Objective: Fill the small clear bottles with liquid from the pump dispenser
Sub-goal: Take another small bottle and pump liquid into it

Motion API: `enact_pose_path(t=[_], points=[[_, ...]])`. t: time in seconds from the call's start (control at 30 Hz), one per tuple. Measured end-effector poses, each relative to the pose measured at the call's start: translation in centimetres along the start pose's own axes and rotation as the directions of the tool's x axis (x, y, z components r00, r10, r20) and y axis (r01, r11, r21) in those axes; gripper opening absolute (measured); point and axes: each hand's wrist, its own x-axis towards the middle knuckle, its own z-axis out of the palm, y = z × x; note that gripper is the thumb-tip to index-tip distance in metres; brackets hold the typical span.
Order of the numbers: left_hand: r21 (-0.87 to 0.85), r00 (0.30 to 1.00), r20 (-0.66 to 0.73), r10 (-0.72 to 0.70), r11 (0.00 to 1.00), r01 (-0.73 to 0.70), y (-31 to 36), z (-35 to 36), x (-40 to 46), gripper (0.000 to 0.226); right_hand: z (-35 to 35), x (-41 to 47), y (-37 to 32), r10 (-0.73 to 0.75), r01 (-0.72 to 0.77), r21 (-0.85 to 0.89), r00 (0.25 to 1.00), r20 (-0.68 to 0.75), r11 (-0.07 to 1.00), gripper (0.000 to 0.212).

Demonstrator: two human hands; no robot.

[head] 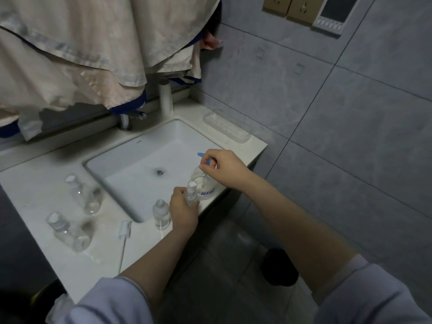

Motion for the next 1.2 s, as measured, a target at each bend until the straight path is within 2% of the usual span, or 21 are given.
enact_pose_path(t=[0.13,0.2,0.3,0.5,0.6,0.7,0.77,0.9,1.03,1.2], points=[[-0.003,0.993,-0.114,0.043,0.999,-0.044,-0.6,1.1,0.4,0.015,0.1,0.0,0.8,0.009,-0.009,0.032,1.000,0.017,0.999,0.010],[-0.004,0.985,-0.165,0.055,0.998,-0.056,-0.9,1.5,0.5,0.016,0.1,0.1,1.2,0.009,-0.010,0.031,1.000,0.025,0.999,0.009],[0.018,0.992,-0.119,0.043,0.999,-0.041,-1.2,1.6,0.4,0.026,0.2,0.2,1.8,0.019,-0.020,0.033,0.999,0.033,0.999,0.007],[-0.023,0.995,-0.098,0.026,0.999,-0.029,0.1,0.9,-0.2,0.031,0.2,0.5,2.2,0.010,-0.013,0.060,0.999,0.047,0.998,0.007],[0.024,0.999,-0.039,0.026,0.999,-0.025,0.8,0.6,-0.6,0.047,0.1,0.7,2.2,-0.008,0.005,0.068,0.999,0.041,0.998,0.006],[-0.023,1.000,0.017,-0.024,0.999,0.024,2.0,-0.4,-1.1,0.057,0.1,1.2,1.8,-0.015,0.014,0.050,0.999,0.035,0.999,0.009],[0.011,0.999,0.030,0.043,0.999,-0.043,3.3,-1.2,-1.7,0.063,0.1,1.6,1.4,-0.023,0.021,0.052,1.000,0.021,0.998,0.009],[0.015,0.989,-0.088,0.118,0.993,-0.117,4.7,-3.6,-2.5,0.052,1.1,2.5,-0.5,-0.044,0.042,0.082,0.999,0.016,0.996,0.008],[-0.021,0.967,-0.220,0.126,0.991,-0.134,5.1,-7.3,-1.9,0.051,2.7,3.1,-3.1,-0.077,0.074,0.084,0.997,0.033,0.994,0.007],[0.027,0.920,-0.376,0.109,0.994,-0.106,4.0,-12.4,-0.9,0.040,5.2,3.1,-6.4,-0.132,0.122,0.098,0.987,0.095,0.988,0.009]])
